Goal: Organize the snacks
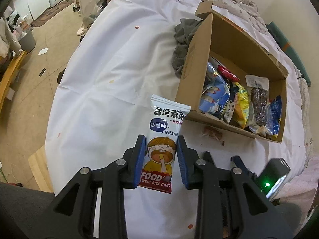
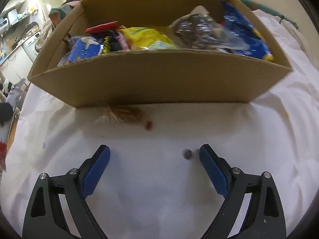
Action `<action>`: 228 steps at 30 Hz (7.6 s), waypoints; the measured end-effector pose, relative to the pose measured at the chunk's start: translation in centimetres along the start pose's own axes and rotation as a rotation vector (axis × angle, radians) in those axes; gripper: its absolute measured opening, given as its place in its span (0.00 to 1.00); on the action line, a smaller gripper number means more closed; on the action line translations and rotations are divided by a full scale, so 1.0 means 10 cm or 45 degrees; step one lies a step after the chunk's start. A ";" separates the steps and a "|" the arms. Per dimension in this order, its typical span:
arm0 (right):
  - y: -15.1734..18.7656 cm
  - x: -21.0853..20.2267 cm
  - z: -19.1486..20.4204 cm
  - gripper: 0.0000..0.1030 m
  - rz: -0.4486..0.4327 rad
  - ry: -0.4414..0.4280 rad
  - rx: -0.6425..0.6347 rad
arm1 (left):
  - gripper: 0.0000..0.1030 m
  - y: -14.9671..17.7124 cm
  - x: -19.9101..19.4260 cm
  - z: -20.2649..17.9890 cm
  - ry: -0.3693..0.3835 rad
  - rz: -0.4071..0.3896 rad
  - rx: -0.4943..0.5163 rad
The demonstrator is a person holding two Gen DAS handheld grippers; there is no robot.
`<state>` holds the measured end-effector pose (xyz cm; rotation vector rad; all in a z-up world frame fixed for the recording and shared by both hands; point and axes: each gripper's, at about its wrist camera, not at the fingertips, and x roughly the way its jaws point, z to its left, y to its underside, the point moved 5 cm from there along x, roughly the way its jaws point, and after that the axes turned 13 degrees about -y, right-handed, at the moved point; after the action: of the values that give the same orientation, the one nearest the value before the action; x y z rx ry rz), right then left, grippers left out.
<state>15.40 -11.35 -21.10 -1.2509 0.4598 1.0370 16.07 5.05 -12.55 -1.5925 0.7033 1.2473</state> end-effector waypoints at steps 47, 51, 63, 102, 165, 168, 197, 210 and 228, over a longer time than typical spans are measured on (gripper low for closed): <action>-0.32 -1.07 -0.12 0.61 -0.042 -0.220 0.082 | 0.27 -0.05 -0.35 -0.09 -0.066 -0.247 0.096; -0.48 -1.28 -0.09 0.61 -0.085 -0.252 0.044 | 0.27 -0.09 -0.48 -0.18 -0.047 -0.310 0.130; -1.07 -1.43 -0.09 0.61 -0.142 -0.378 -0.039 | 0.27 -0.32 -0.63 -0.53 0.007 -0.333 0.225; -1.47 -0.69 -0.35 0.64 -0.084 -0.457 0.112 | 0.28 -0.84 -0.26 -1.21 0.029 -0.469 0.417; -0.79 -1.86 -0.30 1.00 -0.434 -0.048 -0.037 | 1.00 0.15 -1.11 -0.34 0.044 -0.721 0.268; -0.78 -1.82 -0.28 1.00 -0.422 -0.057 -0.042 | 1.00 0.14 -1.11 -0.34 0.041 -0.720 0.254; -0.74 -1.73 -0.31 1.00 -0.389 -0.046 -0.037 | 1.00 0.07 -1.01 -0.40 0.053 -0.675 0.232; -0.75 -1.73 -0.32 1.00 -0.389 -0.047 -0.035 | 1.00 0.05 -1.00 -0.36 0.046 -0.672 0.223; -0.75 -1.74 -0.32 1.00 -0.390 -0.048 -0.032 | 1.00 0.04 -0.99 -0.35 0.048 -0.669 0.221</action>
<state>13.80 -20.70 -4.43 -1.2760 0.2169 0.8062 14.00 0.60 -3.30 -1.5277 0.3654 0.7521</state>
